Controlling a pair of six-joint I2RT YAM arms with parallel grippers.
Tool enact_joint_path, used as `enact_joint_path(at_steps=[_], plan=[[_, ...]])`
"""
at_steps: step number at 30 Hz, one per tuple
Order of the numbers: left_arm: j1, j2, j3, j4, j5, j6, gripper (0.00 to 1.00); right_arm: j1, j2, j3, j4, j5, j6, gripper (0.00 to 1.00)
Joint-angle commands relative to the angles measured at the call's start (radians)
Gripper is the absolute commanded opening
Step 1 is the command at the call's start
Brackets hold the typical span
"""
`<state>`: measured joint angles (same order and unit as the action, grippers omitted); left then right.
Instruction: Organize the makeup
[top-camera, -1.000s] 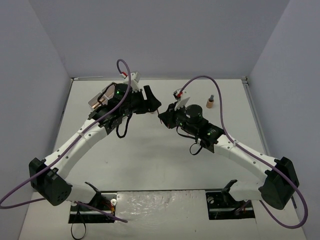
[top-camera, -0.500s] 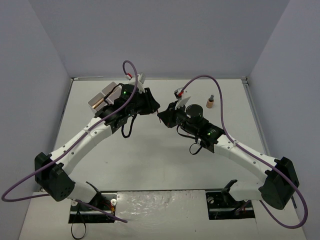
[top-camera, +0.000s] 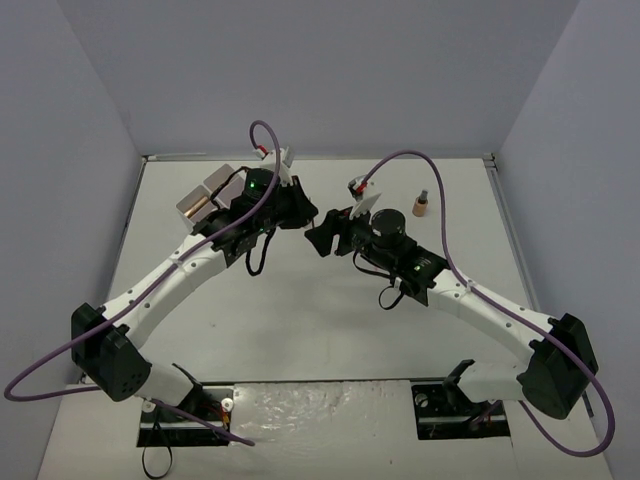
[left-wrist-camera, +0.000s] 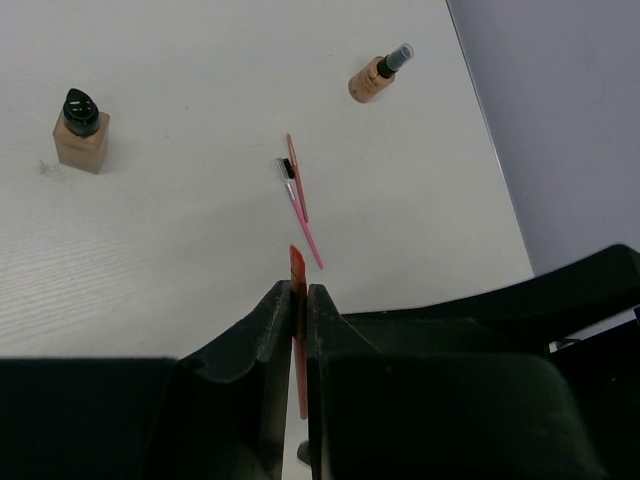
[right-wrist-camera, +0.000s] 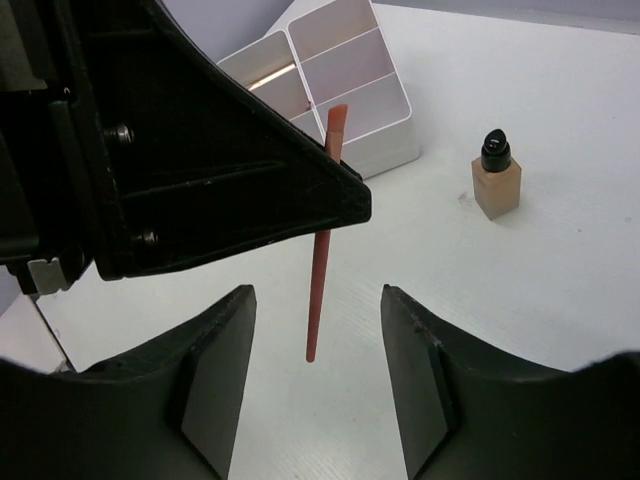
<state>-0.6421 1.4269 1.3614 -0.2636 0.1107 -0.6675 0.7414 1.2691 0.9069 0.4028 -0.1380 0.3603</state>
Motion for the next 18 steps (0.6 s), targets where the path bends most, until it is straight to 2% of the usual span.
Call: enact_joint_path(at_steps=[1,4,7,13,18], plan=[[0.024,-0.017,0.084,-0.006,-0.082,0.149,0.00,0.004,-0.004,0.024,0.042,0.057,-0.021,0.78],[0.083,-0.019,0.088,-0.030,-0.127,0.252,0.00,-0.002,-0.014,0.024,-0.018,0.107,-0.048,0.87],[0.195,-0.017,0.076,-0.025,-0.126,0.370,0.00,-0.019,-0.025,0.021,-0.097,0.154,-0.072,0.93],[0.365,0.024,0.058,0.045,-0.091,0.656,0.00,-0.064,-0.051,-0.030,-0.189,0.187,-0.080,0.95],[0.489,0.104,0.049,0.155,0.051,0.799,0.00,-0.089,-0.066,-0.085,-0.205,0.173,-0.078,0.95]])
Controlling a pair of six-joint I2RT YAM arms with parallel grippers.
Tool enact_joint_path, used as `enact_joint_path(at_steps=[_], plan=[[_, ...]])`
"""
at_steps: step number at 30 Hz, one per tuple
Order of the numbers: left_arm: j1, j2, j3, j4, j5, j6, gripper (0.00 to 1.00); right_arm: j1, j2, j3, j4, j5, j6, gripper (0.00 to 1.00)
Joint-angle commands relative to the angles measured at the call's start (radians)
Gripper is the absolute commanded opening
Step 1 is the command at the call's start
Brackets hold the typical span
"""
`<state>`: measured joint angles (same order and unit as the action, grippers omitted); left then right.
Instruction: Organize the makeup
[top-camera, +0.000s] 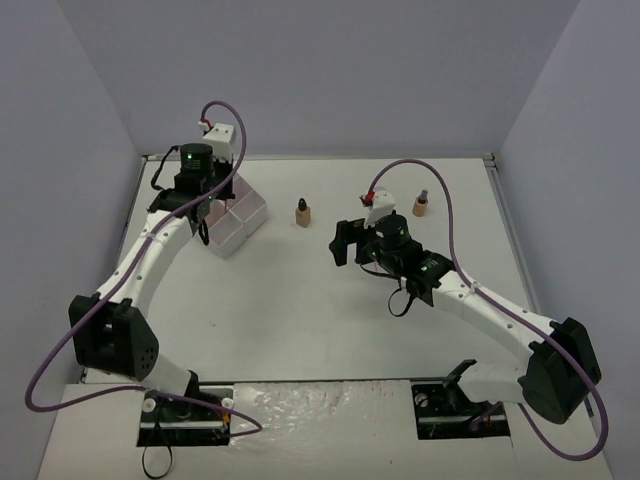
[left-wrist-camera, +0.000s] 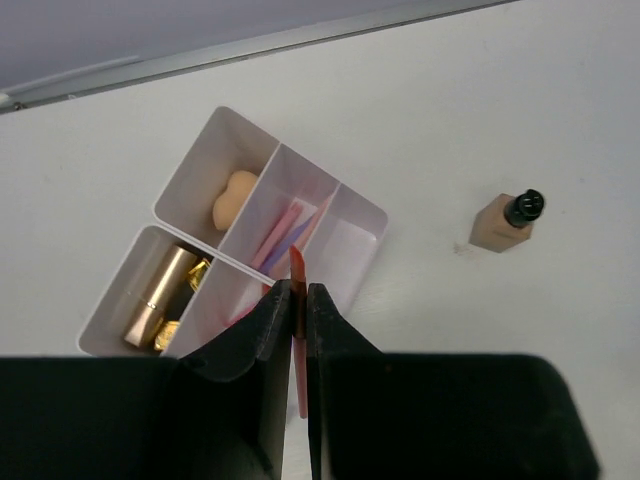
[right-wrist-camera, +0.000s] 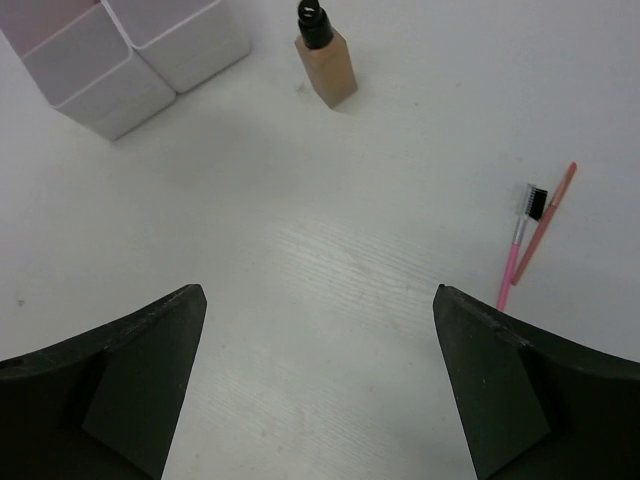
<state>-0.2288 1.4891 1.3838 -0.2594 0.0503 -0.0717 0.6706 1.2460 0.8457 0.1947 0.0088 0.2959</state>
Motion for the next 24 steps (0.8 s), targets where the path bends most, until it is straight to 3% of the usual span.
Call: enact_joint_path(at_steps=[1,11,24], plan=[[0.093,0.056,0.020,0.164,0.118,0.216,0.00,-0.023,-0.042,-0.028,-0.001,0.028,-0.013,0.95],[0.160,0.167,-0.050,0.341,0.157,0.317,0.01,-0.072,-0.045,-0.070,-0.027,0.013,-0.019,0.95],[0.177,0.157,-0.094,0.362,0.126,0.306,0.33,-0.117,0.026,-0.074,-0.070,0.044,0.015,0.91]])
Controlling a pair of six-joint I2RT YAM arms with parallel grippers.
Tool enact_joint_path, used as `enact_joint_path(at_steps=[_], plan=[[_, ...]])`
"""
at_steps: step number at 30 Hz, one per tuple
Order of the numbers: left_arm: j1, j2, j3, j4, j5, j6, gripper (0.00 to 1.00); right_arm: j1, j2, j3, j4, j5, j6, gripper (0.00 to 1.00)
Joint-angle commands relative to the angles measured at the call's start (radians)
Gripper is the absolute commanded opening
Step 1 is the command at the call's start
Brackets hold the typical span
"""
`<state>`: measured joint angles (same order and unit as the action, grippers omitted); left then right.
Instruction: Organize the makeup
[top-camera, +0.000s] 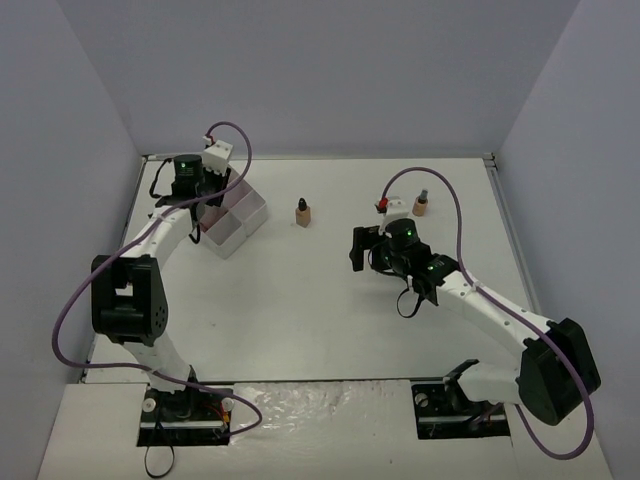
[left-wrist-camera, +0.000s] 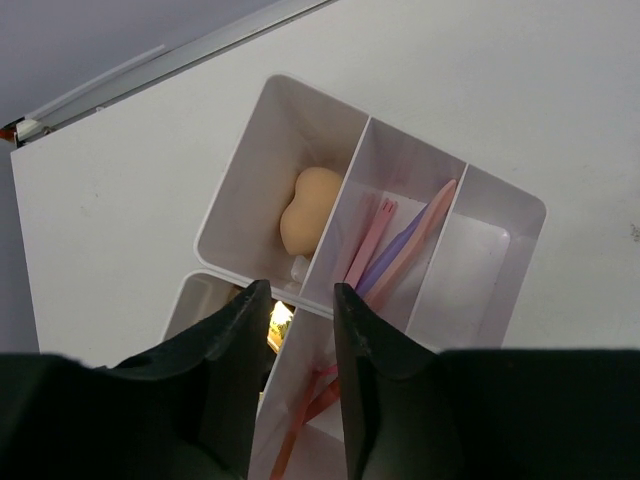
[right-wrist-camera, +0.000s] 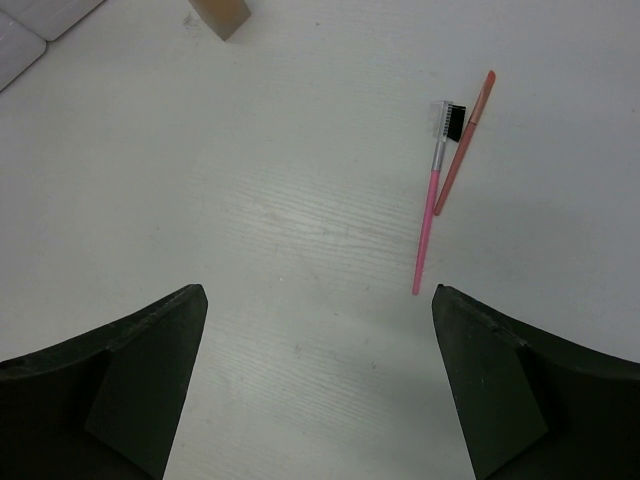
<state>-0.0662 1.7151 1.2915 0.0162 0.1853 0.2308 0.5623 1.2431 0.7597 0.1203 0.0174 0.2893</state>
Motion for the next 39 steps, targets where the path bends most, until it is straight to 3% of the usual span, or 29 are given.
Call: enact_joint_path(at_steps=[1,6,10,13,22,31,37,39], plan=[[0.014,-0.077,-0.003,0.080,-0.011,-0.003,0.36,-0.009,0.044,0.014,0.000,0.044,0.032,0.90],[0.014,-0.159,-0.003,0.042,-0.039,-0.100,0.58,-0.018,0.101,0.027,-0.034,0.082,0.069,0.82],[0.012,-0.220,0.051,-0.127,-0.082,-0.273,0.86,-0.024,0.169,0.039,-0.050,0.089,0.094,0.74],[0.012,-0.284,0.066,-0.232,-0.093,-0.394,0.97,-0.029,0.231,0.058,-0.059,0.095,0.105,0.67],[0.011,-0.414,0.028,-0.403,-0.032,-0.531,0.97,-0.057,0.409,0.129,-0.059,0.109,0.108,0.45],[-0.007,-0.468,-0.042,-0.404,0.008,-0.579,0.97,-0.097,0.544,0.173,-0.055,0.099,0.095,0.37],[-0.053,-0.478,-0.068,-0.385,0.054,-0.648,0.97,-0.091,0.554,0.171,-0.055,0.076,0.066,0.03],[-0.074,-0.484,-0.072,-0.383,0.047,-0.669,0.97,-0.078,0.539,0.167,-0.055,0.069,0.059,0.00]])
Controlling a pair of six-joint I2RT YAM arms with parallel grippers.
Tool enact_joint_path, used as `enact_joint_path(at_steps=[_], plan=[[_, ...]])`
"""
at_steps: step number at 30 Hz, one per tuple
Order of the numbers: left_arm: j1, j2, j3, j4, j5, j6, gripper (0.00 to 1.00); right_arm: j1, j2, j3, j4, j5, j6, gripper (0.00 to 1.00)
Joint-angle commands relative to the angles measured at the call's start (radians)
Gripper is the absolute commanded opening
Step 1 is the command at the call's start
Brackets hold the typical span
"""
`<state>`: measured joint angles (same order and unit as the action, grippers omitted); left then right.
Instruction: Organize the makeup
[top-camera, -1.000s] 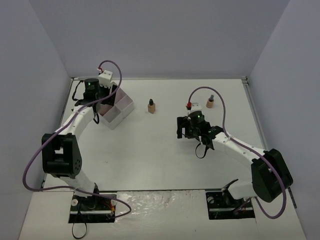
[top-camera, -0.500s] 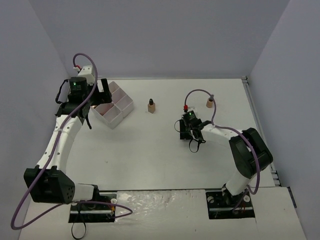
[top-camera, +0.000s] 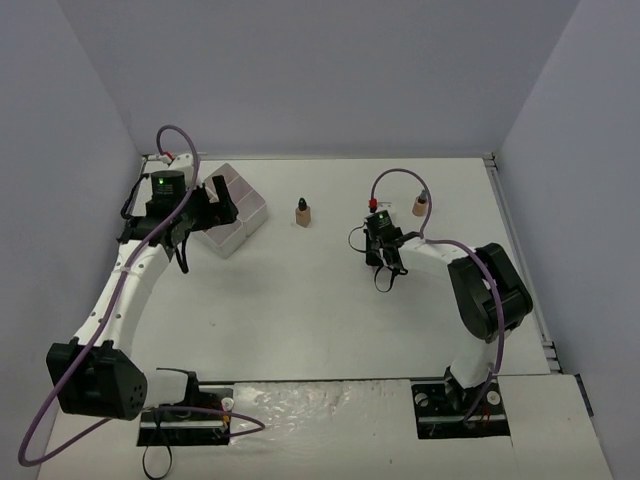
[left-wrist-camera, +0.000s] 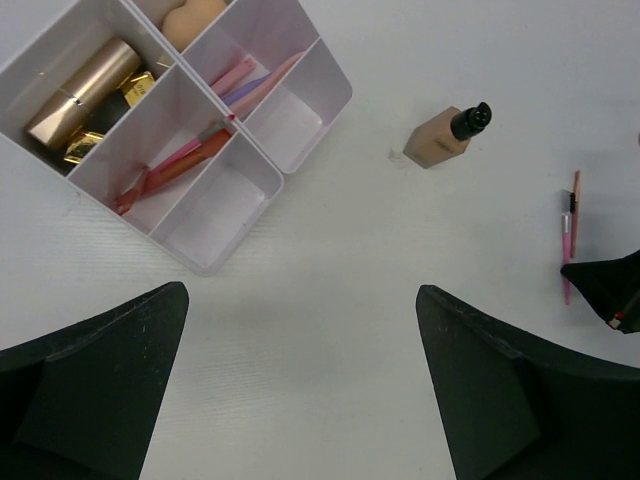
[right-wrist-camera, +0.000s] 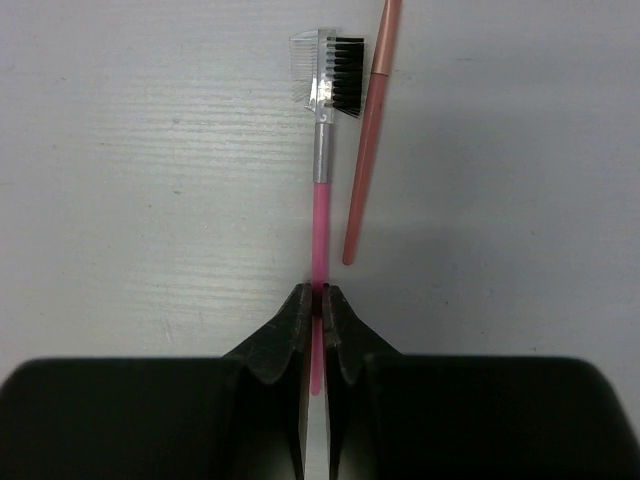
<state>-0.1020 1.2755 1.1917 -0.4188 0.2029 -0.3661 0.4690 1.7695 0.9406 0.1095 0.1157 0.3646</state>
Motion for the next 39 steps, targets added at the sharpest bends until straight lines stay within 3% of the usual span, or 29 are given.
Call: enact_joint_path(at_steps=[1,10,19,28,39], plan=[[-0.055,-0.050,0.026,0.053,0.025,-0.085,0.97,0.025,0.000,-0.016,-0.044,-0.033,-0.019,0.00],[-0.205,-0.058,0.020,0.103,0.009,-0.237,0.97,0.189,-0.205,-0.011,0.044,-0.093,-0.038,0.00],[-0.311,-0.015,0.059,0.188,-0.004,-0.337,0.97,0.219,-0.417,0.007,0.249,-0.301,-0.027,0.00],[-0.432,0.049,0.096,0.278,-0.030,-0.364,0.96,0.231,-0.454,0.035,0.328,-0.368,-0.002,0.00],[-0.484,0.121,0.132,0.298,-0.076,-0.380,0.79,0.233,-0.470,0.023,0.361,-0.395,0.013,0.00]])
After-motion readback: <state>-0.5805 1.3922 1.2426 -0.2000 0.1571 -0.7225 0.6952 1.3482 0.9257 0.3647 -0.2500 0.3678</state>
